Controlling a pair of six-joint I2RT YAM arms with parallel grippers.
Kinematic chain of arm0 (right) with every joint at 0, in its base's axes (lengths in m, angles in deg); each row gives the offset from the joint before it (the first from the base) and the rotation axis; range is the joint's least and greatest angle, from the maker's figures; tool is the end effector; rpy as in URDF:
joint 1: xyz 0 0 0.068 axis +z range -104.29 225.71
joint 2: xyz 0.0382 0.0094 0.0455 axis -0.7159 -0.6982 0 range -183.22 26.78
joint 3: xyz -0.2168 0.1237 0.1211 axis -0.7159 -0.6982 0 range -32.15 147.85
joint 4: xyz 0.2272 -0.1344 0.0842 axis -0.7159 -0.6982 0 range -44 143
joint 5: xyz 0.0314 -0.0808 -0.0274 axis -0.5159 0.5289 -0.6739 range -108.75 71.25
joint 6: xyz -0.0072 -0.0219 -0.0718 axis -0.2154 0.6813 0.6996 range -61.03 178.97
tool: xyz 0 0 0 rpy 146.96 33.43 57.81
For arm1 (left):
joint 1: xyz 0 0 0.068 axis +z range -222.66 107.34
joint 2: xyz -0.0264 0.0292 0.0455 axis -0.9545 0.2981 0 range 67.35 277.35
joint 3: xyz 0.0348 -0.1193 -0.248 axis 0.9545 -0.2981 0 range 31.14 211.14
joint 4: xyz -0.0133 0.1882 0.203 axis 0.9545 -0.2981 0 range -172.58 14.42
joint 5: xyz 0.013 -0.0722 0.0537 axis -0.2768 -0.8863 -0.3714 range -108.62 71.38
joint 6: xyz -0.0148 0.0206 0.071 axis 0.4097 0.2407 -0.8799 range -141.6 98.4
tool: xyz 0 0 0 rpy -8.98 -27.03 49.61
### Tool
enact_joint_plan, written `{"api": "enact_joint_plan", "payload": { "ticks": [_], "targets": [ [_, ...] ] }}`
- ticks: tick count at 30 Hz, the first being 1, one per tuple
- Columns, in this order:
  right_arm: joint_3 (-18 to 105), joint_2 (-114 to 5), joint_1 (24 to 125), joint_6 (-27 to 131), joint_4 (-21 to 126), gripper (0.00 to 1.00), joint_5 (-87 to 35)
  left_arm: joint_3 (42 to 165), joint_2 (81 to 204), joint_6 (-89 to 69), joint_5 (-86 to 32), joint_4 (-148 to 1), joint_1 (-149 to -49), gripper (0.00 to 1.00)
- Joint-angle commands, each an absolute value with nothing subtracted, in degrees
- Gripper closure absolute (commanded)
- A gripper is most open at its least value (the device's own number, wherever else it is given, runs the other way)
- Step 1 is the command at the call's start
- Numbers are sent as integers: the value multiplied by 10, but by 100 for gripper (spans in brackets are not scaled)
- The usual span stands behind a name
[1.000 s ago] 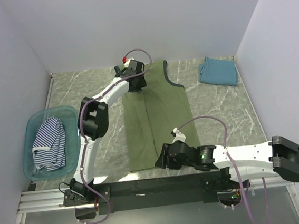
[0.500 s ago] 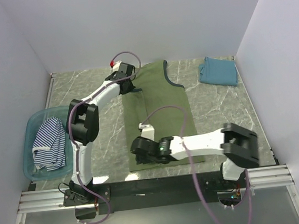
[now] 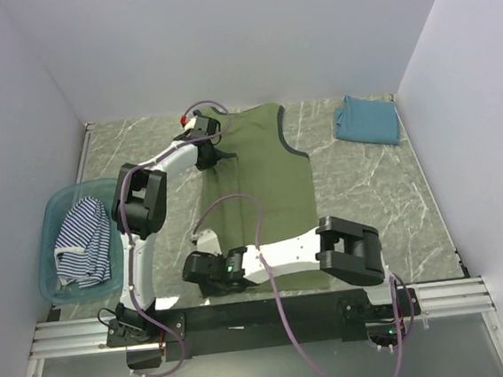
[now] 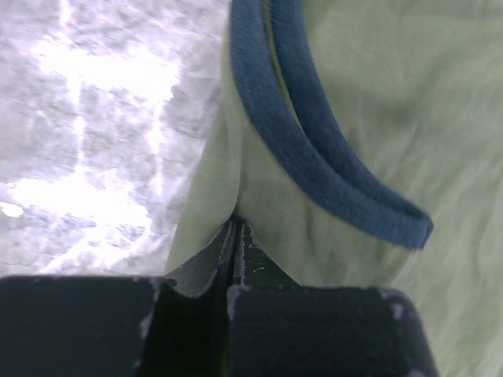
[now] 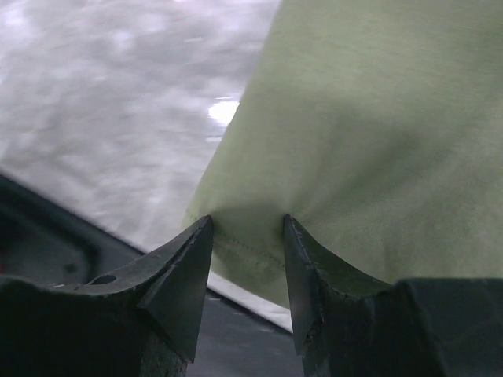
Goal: Fold and stack the tank tops
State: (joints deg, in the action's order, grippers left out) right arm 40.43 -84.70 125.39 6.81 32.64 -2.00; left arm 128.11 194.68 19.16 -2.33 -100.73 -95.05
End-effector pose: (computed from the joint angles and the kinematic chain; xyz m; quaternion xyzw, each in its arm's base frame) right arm 0.0949 0.4183 0.1300 -0.1893 0.9358 0.1821 0.2352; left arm 0.4834 -0.1799 0.1354 -0.1923 0.9266 -0.0384 0.3210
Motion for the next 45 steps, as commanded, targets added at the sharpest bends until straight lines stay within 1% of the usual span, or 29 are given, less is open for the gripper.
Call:
{"api": "enact_joint_plan", "payload": {
  "ticks": [1,5,6,8,9,11,12,14,15,17,18,20,23,24,26,27,28,30,31,33,34,36,40,45],
  "targets": [
    [436,-886,1282,73,334,52,-94,1263,1943,160,-3,-1047,-927,96],
    [500,-913,1285,89,356,53,-136,1267,1921,137,2,-1060,-919,88],
    [506,-913,1285,96,365,53,-145,1268,1915,128,-2,-1059,-916,83],
    [506,-902,1282,100,369,52,-136,1270,1900,114,-18,-1052,-913,77],
    [503,-895,1278,104,375,49,-127,1275,1896,105,-20,-1054,-913,71],
    [482,-861,1264,105,381,46,-120,1285,1884,91,-48,-1047,-913,63],
    [471,-848,1259,108,385,45,-116,1289,1879,91,-49,-1048,-913,57],
    [436,-798,1242,111,388,41,-105,1305,1865,91,-74,-1050,-914,52],
    [424,-778,1237,113,388,40,-100,1308,1856,93,-82,-1045,-915,48],
    [389,-713,1229,115,381,38,-75,1311,1825,97,-90,-1037,-919,43],
    [377,-690,1217,114,366,36,-63,1309,1814,100,-104,-1023,-920,41],
    [340,-626,1194,109,342,35,-33,1307,1786,108,-115,-1020,-927,39],
    [264,-539,1103,107,324,35,-39,1303,1755,128,-124,-1020,-944,39],
    [247,-520,1037,112,316,35,-40,1297,1746,138,-126,-1020,-950,40],
    [214,-481,974,126,310,35,-40,1267,1717,151,-132,-1008,-971,41],
    [208,-476,904,142,308,35,-46,1252,1706,164,-134,-1003,-987,43],
    [206,-476,874,151,304,36,-50,1222,1696,172,-139,-997,-995,44],
    [216,-489,816,179,308,37,-62,1187,1659,193,-154,-972,-1010,47],
    [222,-512,771,190,312,37,-67,1147,1646,201,-156,-964,-1025,48],
    [258,-545,735,217,317,40,-85,1103,1602,218,-170,-931,-1040,50],
    [284,-580,704,225,321,41,-93,1064,1587,225,-171,-922,-1057,51],
    [314,-620,675,236,320,44,-105,1032,1548,232,-175,-907,-1077,52],
    [394,-723,639,250,319,50,-136,971,1495,238,-162,-902,-1143,52],
    [464,-806,630,261,302,55,-132,915,1435,263,-144,-892,-1208,53]
  ]
}}
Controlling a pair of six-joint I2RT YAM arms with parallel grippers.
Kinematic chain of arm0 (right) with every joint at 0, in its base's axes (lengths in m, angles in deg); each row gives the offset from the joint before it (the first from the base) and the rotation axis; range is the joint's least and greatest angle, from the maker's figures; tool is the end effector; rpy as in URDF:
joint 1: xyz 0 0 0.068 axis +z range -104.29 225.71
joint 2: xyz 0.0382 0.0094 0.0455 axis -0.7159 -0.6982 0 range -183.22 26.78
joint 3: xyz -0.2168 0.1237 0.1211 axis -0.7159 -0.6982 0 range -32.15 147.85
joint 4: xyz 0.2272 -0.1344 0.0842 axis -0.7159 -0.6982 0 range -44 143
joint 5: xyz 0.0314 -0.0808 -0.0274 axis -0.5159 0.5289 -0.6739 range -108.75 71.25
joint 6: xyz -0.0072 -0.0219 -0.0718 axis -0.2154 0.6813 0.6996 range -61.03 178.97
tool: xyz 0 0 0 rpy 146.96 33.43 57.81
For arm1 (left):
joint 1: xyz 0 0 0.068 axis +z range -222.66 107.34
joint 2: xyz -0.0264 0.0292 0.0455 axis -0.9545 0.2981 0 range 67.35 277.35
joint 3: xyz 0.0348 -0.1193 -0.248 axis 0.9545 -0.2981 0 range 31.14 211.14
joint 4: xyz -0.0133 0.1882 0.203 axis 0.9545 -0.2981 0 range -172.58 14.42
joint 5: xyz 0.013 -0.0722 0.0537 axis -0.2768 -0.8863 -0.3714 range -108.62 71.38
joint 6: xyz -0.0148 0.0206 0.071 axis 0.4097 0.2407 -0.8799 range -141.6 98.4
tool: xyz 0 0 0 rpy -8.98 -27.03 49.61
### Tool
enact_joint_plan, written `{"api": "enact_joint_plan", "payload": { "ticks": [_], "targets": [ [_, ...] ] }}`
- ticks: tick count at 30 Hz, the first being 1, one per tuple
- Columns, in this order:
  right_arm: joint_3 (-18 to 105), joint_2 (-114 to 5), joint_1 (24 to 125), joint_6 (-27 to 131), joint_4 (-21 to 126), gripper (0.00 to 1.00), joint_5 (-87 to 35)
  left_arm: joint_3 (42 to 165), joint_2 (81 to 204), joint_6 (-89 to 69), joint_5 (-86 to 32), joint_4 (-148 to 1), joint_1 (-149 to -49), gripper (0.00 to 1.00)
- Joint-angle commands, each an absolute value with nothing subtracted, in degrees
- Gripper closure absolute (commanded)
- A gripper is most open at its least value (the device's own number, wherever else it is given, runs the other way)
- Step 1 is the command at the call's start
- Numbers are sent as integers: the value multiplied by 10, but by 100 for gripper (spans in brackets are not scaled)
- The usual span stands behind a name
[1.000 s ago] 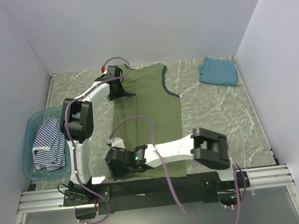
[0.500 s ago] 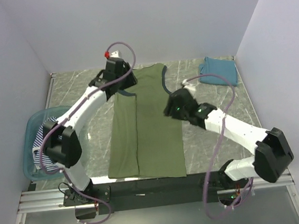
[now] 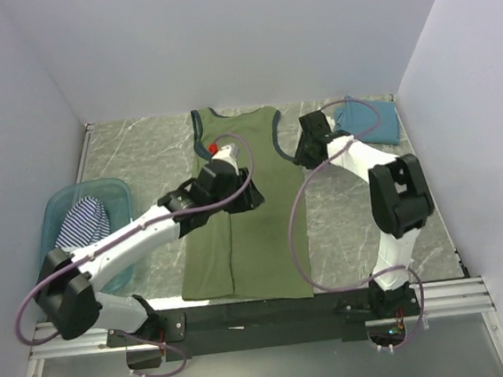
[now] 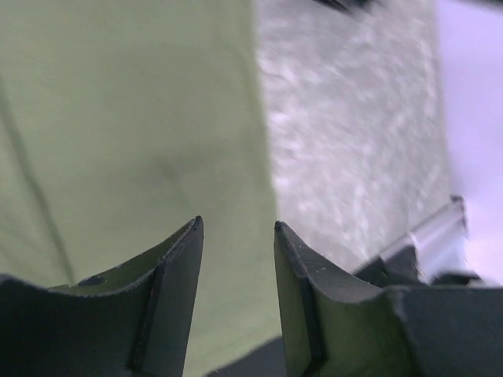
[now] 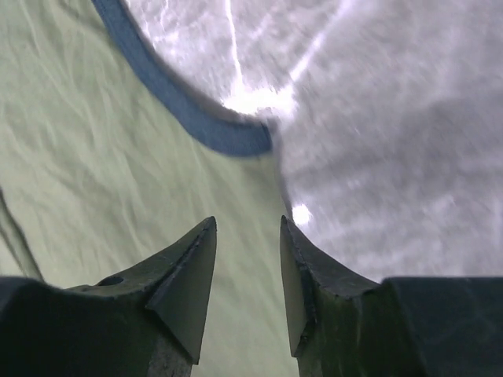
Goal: Fold and stack the tank tops
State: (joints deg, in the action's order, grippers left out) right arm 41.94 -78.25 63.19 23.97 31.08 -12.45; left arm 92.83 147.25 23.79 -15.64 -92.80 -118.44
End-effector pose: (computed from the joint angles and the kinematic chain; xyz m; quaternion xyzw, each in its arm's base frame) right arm 0.4101 0.1217 0.1806 0.1615 0.9328 0.0938 0.3082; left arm 0.2480 -0.2502 0.2735 -0.0088 0.8884 -0.3112 0.3373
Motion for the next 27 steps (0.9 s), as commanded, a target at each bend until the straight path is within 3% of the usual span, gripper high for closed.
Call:
{"api": "enact_joint_plan", "payload": {
  "ticks": [1,8,16,18,20,27],
  "targets": [
    [480,-827,628,261,301,55,-132,900,1429,267,-135,-890,-1233,54],
    [532,-895,616,262,284,61,-118,839,1385,319,-96,-870,-1328,55],
    [560,-931,614,267,255,67,-99,815,1425,364,-52,-846,-1430,57],
    [562,-932,610,269,245,78,-98,812,1446,376,-55,-830,-1447,58],
    [552,-927,602,265,244,95,-100,816,1467,380,-51,-828,-1460,58],
    [492,-876,591,273,293,96,-130,872,1565,377,-46,-834,-1519,60]
  ]
}}
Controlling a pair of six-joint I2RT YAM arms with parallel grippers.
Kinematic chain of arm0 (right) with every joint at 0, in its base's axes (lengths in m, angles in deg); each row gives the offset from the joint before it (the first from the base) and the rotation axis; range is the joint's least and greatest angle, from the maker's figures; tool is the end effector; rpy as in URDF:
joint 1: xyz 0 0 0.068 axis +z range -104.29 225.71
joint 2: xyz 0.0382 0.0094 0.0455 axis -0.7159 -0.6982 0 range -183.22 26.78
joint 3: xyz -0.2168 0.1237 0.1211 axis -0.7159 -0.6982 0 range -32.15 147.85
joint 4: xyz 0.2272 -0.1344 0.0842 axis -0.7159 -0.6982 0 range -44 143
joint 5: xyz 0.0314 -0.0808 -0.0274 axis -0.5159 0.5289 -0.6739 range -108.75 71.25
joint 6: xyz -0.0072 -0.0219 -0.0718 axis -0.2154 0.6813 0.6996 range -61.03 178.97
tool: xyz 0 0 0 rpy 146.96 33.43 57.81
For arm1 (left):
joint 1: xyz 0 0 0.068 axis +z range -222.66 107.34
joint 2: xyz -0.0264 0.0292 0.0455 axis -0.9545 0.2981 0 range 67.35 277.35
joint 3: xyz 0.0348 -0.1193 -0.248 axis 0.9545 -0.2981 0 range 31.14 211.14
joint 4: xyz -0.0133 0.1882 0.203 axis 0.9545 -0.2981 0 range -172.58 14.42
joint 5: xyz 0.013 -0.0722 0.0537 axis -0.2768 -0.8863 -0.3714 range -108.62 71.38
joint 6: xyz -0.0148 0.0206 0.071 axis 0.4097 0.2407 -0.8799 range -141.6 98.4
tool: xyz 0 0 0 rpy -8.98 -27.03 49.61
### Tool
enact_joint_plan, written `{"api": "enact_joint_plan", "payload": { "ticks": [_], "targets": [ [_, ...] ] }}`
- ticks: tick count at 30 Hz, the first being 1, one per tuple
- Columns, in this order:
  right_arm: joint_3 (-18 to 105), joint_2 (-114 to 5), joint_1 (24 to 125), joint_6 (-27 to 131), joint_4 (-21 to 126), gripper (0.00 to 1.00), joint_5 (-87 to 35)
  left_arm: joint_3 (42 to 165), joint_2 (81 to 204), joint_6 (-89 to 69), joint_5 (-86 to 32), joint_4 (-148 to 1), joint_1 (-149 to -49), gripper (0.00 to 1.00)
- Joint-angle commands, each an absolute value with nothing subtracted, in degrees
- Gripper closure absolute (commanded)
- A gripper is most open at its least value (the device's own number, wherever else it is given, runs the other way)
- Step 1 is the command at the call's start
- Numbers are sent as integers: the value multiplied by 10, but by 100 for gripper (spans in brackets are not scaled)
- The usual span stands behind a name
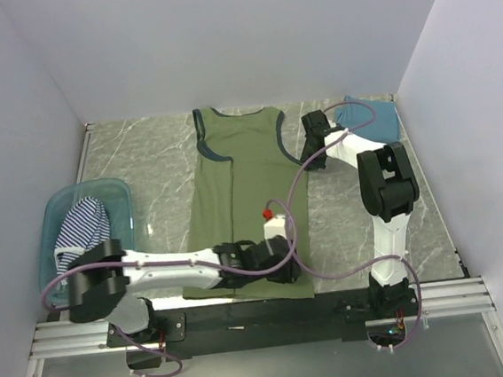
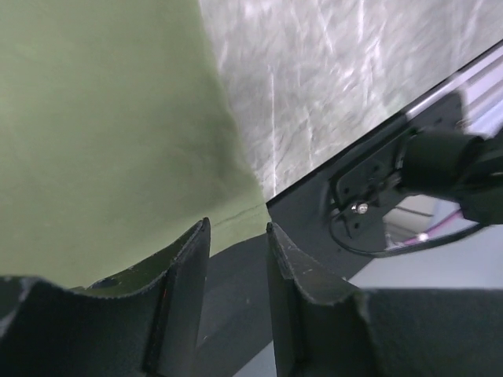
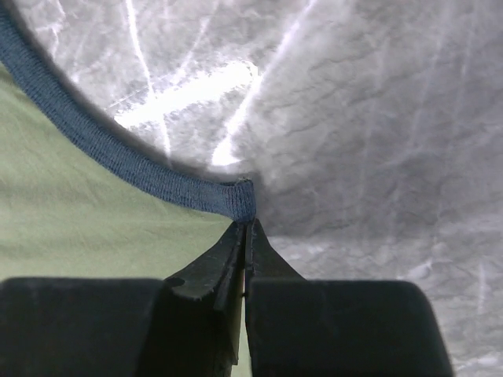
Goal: Fold and stack the tank tops
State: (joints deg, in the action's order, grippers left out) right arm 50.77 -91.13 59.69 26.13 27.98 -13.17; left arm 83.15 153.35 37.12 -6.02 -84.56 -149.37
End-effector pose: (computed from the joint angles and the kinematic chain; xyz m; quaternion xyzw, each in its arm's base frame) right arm 0.4509 0.1058 0.1312 0.1706 0.9497 0.0595 0.2558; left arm 0.0942 -0.3387 0.1923 0.0993 0.9070 -0.3288 0.2436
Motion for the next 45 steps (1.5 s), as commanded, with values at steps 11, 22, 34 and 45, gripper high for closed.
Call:
{"api": "enact_joint_plan", "payload": {
  "ticks": [11,22,34,45],
  "targets": [
    [484,-867,589,275,301,98,-154,992,1721,380,23,-927,-1583,60],
    [484,-862,586,273,304,99,-165,1061,1795,392,64,-1004,-1614,59],
    [465,-837,578,273,304,100,-159,1094,1802,383,86,-1029,-1635,99],
    [435,-789,556,278,304,100,-168,950,1630,378,48,-867,-1643,99]
  ]
}}
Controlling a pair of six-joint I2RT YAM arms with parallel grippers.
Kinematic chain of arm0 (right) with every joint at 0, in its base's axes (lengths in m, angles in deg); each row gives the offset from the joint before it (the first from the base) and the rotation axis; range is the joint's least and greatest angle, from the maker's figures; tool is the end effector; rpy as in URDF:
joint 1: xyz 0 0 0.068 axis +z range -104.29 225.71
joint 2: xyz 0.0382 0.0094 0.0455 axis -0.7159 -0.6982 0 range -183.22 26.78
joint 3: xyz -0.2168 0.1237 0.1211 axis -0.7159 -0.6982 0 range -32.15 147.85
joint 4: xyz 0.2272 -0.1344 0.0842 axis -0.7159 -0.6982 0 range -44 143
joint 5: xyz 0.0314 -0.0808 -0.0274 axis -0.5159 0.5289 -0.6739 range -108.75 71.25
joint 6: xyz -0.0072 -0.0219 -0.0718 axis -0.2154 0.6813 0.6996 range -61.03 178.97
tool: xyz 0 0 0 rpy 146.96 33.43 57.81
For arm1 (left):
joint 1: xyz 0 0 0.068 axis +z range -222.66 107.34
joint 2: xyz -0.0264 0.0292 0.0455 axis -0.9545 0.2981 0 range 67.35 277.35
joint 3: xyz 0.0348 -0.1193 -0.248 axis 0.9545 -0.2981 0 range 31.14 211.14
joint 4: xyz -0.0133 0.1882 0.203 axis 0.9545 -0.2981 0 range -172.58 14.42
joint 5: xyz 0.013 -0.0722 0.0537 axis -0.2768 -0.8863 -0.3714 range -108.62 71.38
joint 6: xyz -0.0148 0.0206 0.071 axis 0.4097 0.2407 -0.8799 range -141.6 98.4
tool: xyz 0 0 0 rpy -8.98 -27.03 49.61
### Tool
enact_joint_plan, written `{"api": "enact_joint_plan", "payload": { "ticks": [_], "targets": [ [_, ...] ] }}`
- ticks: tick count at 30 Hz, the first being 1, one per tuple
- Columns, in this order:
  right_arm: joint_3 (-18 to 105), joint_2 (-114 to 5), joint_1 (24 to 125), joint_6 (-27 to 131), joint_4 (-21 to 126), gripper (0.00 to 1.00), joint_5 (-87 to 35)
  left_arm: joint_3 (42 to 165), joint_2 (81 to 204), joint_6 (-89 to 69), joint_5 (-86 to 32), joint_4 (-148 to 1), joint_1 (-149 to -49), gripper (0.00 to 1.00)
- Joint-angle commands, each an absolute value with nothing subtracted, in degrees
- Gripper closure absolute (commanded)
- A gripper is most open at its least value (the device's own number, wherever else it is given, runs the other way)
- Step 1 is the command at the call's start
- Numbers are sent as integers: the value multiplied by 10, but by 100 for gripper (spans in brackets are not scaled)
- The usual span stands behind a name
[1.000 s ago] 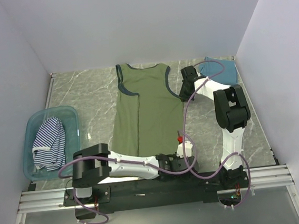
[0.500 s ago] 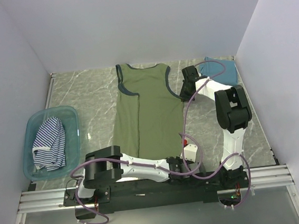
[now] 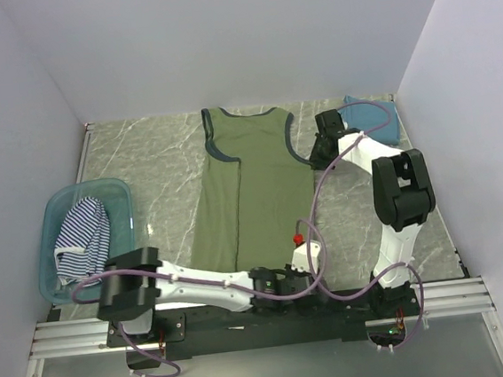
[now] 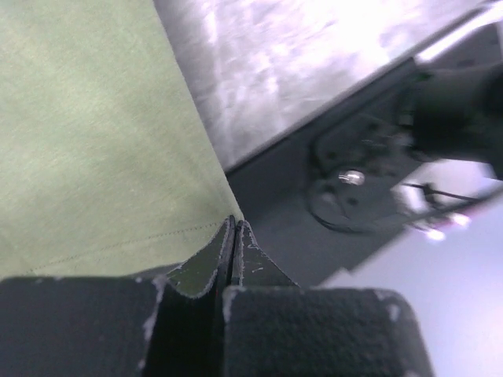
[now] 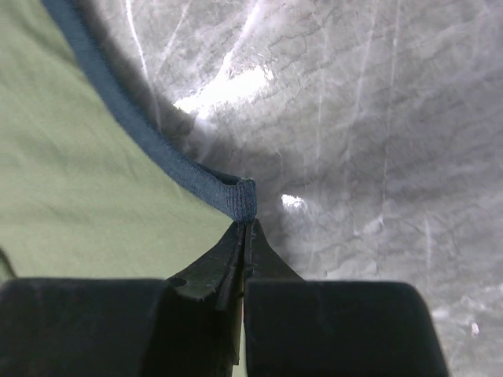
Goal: Fold and stack the tank tops
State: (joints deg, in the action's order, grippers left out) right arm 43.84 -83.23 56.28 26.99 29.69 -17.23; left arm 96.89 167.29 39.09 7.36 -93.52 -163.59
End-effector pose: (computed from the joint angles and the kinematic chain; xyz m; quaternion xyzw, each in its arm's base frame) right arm 0.4294 0.0783 0.1535 0.1820 0.9421 0.0901 0.2667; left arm 0.0213 -0.3975 0.1772 0.1700 0.9088 -0.2545 0.2837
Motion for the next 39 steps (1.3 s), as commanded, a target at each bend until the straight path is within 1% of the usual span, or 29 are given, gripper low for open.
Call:
{"api": "enact_joint_plan", "payload": {
  "ticks": [1,10,16,22,24,32,35,39],
  "targets": [
    [434,-788,556,278,304,100,-171,936,1624,386,49,-863,-1643,99],
    [460,-789,573,269,293,100,-186,856,1528,472,107,-885,-1642,99],
    [515,-823,620,254,270,100,-172,802,1448,559,136,-965,-1633,100],
    [610,-889,669,240,232,100,-155,746,1375,630,143,-1027,-1622,99],
    [659,-912,691,237,220,100,-150,731,1356,652,140,-1037,-1621,100],
    [818,-1021,743,232,167,100,-131,662,1305,716,128,-1091,-1621,100],
    [856,-1047,756,232,156,100,-129,641,1294,730,120,-1092,-1621,100],
    [877,-1066,765,233,152,100,-125,625,1285,739,117,-1098,-1621,99]
  ]
}}
